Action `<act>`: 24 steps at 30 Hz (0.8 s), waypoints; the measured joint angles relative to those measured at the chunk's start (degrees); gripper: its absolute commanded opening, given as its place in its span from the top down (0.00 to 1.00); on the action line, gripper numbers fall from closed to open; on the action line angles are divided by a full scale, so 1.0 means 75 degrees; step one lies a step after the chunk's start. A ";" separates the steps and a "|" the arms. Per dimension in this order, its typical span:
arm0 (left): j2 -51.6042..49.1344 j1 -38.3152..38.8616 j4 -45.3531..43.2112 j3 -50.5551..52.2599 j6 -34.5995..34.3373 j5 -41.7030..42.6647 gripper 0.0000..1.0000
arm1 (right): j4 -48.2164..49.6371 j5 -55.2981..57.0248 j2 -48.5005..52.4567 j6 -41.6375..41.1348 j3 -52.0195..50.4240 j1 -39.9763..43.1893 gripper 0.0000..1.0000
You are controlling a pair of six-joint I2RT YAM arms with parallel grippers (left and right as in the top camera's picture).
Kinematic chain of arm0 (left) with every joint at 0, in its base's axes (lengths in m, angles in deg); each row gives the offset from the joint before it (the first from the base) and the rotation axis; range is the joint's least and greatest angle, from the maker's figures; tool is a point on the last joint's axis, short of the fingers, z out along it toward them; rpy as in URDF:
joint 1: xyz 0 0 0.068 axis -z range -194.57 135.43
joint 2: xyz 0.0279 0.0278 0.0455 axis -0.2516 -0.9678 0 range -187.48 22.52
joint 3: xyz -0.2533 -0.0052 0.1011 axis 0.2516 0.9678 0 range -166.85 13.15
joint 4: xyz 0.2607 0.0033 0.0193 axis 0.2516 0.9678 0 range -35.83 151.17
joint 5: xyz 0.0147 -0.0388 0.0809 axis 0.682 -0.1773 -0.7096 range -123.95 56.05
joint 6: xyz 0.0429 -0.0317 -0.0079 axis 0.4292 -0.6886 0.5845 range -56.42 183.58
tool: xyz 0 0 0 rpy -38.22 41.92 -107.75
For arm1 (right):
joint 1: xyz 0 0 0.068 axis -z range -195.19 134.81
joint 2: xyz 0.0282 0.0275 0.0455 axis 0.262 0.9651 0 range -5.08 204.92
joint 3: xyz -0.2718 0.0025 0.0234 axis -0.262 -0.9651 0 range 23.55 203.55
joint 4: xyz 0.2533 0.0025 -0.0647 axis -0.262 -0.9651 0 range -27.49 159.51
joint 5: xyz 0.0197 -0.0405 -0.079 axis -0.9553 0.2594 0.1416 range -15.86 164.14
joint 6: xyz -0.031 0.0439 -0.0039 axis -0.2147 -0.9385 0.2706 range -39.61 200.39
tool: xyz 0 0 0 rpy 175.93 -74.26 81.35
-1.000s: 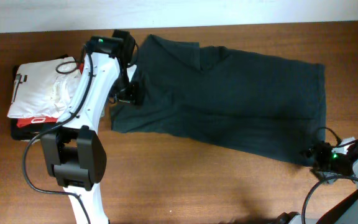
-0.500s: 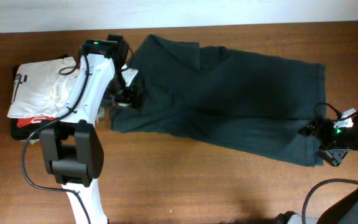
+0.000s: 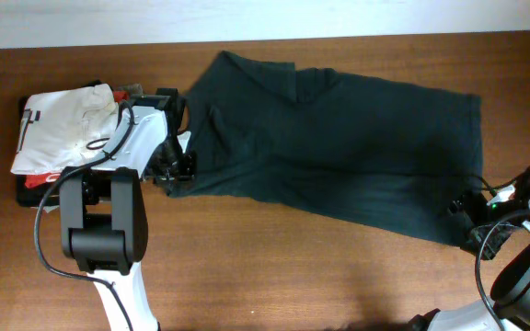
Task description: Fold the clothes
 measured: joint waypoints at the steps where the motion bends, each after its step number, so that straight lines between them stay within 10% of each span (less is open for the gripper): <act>1: 0.0000 0.0003 -0.0009 0.0064 -0.0015 -0.0085 0.88 | 0.0184 0.0119 0.0000 -0.0079 -0.0128 0.0000 0.15; 7: 0.0000 0.0000 0.0029 0.0146 -0.0023 -0.0262 1.00 | 0.0851 0.0691 -0.0044 -0.0976 -0.0501 0.0050 0.95; 14: 0.0195 0.0000 0.1515 0.0157 -0.0169 -0.0254 1.00 | -0.0469 0.1145 -0.2209 -0.1201 -0.0525 0.0845 0.96; 17: 0.0854 0.0000 0.1827 0.0169 -0.0233 -0.0251 0.51 | -0.0851 0.1445 -0.2900 -0.1192 -0.0525 0.0871 0.96; 24: 0.1247 0.0140 -0.0463 0.1585 -0.0315 0.0664 0.39 | -0.0880 0.1638 -0.2917 -0.1195 -0.0525 0.0877 0.96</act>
